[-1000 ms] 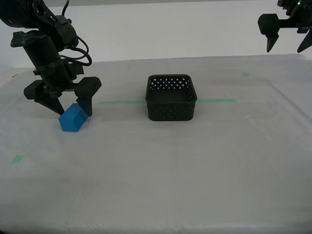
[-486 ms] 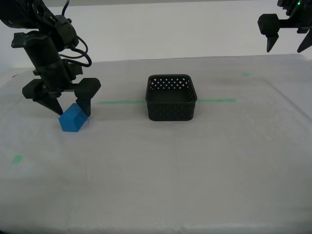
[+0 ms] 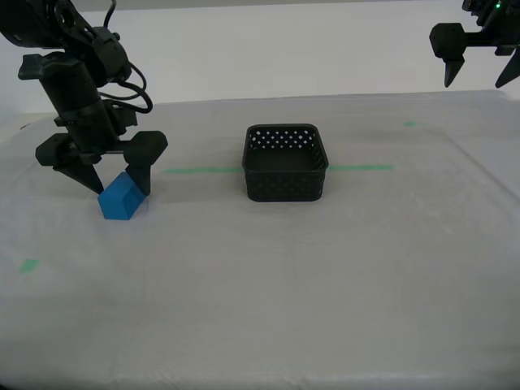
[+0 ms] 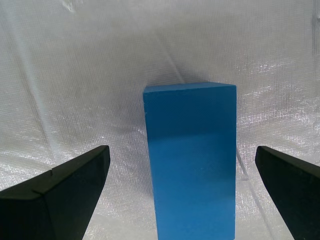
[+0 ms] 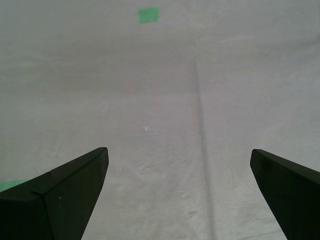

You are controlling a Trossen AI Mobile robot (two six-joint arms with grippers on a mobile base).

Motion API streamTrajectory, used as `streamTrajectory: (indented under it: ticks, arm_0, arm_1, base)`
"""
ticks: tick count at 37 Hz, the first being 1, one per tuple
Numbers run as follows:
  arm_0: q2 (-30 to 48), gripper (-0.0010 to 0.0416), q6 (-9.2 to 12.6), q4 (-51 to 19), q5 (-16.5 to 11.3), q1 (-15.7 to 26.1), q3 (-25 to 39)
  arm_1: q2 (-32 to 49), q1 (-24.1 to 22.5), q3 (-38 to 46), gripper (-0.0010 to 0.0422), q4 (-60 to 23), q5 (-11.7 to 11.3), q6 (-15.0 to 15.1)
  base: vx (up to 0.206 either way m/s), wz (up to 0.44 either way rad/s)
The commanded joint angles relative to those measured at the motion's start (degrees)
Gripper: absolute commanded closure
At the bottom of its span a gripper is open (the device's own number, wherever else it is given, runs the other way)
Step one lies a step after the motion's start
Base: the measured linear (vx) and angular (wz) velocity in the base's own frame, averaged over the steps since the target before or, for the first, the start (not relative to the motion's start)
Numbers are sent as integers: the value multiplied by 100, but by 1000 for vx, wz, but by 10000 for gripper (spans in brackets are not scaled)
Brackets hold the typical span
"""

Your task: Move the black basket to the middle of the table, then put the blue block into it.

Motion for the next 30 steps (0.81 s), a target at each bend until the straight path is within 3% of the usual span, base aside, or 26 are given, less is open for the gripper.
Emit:
streamTrajectory:
  ticks: [1, 30]
  arm_0:
    - [-4, 7, 11, 4, -4, 2, 9]
    - [-4, 7, 11, 4, -4, 2, 9]
  arm_1:
    - [0, 2, 2, 22, -22, 11, 26]
    - [-2, -7, 2, 288, -68, 61, -122]
  base:
    - [0, 0]
    - [0, 0]
